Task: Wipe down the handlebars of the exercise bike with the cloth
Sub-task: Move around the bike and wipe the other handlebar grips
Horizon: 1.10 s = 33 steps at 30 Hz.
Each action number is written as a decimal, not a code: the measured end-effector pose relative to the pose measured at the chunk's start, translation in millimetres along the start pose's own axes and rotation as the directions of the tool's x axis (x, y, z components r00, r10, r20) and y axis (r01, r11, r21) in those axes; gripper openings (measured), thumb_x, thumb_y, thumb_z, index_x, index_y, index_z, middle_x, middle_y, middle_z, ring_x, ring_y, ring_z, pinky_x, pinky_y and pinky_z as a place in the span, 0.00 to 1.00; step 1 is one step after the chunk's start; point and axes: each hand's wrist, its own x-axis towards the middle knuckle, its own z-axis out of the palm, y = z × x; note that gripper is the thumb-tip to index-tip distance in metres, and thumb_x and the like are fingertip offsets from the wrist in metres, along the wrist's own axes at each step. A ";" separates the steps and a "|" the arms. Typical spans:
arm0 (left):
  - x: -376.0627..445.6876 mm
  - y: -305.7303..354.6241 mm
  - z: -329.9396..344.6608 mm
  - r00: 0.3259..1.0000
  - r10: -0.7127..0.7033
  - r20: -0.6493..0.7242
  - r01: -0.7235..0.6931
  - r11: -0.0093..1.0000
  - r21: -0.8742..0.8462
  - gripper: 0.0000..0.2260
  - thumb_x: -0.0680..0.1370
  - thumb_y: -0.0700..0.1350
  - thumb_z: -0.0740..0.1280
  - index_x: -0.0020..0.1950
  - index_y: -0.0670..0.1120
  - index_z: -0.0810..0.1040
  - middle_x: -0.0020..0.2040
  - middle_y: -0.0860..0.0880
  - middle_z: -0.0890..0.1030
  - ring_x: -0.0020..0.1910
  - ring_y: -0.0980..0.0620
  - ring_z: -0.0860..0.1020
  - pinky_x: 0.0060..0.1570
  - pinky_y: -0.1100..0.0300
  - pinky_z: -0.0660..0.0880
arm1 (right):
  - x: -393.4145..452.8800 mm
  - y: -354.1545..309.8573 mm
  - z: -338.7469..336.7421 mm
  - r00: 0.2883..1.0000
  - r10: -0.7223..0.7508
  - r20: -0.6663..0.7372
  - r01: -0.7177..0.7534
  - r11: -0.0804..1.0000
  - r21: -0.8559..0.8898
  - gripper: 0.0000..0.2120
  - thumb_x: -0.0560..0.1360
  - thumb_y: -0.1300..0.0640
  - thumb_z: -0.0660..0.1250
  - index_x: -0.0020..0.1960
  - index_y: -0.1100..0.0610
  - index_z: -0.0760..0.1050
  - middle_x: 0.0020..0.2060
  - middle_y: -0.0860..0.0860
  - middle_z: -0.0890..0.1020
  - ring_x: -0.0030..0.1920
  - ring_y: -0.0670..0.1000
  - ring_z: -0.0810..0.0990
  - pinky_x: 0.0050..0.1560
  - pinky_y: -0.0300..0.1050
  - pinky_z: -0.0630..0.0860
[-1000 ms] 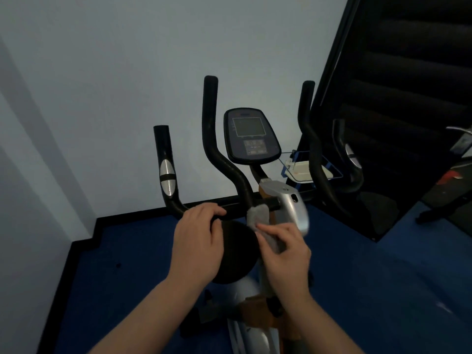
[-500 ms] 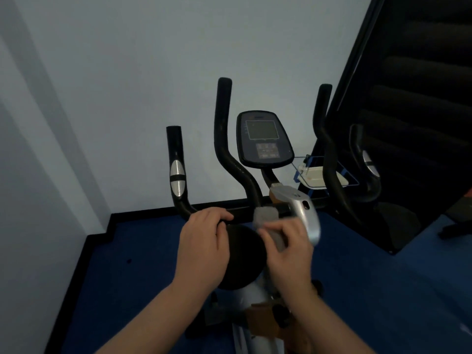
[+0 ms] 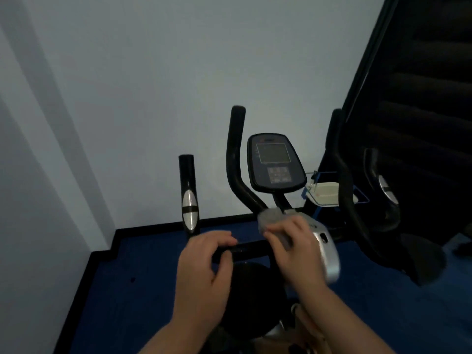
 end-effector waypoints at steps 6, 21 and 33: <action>71.9 -19.9 -19.2 0.998 0.019 -0.064 -0.017 1.000 0.023 0.12 0.73 0.40 0.61 0.53 0.51 0.77 0.55 0.56 0.78 0.55 0.57 0.73 0.55 0.66 0.66 | 28.4 6.2 0.0 0.996 -0.025 0.083 0.024 1.000 0.010 0.07 0.70 0.60 0.74 0.42 0.50 0.78 0.43 0.44 0.77 0.49 0.45 0.75 0.49 0.37 0.71; 162.4 -63.3 -12.8 1.000 -0.003 -0.009 0.004 0.990 0.138 0.14 0.79 0.44 0.61 0.64 0.48 0.74 0.58 0.55 0.72 0.58 0.57 0.69 0.57 0.62 0.66 | 66.3 -2.5 19.4 0.967 -0.154 0.203 0.183 0.974 -0.135 0.09 0.69 0.55 0.74 0.43 0.45 0.75 0.47 0.36 0.75 0.50 0.42 0.75 0.46 0.41 0.75; 164.4 -67.3 -16.6 1.000 0.023 0.001 -0.023 0.995 0.101 0.11 0.78 0.46 0.61 0.60 0.51 0.75 0.56 0.58 0.73 0.55 0.59 0.70 0.53 0.63 0.66 | 125.0 -33.5 64.0 0.999 -0.002 0.049 0.004 1.000 -0.024 0.07 0.70 0.56 0.73 0.42 0.48 0.76 0.45 0.41 0.76 0.47 0.40 0.76 0.46 0.33 0.71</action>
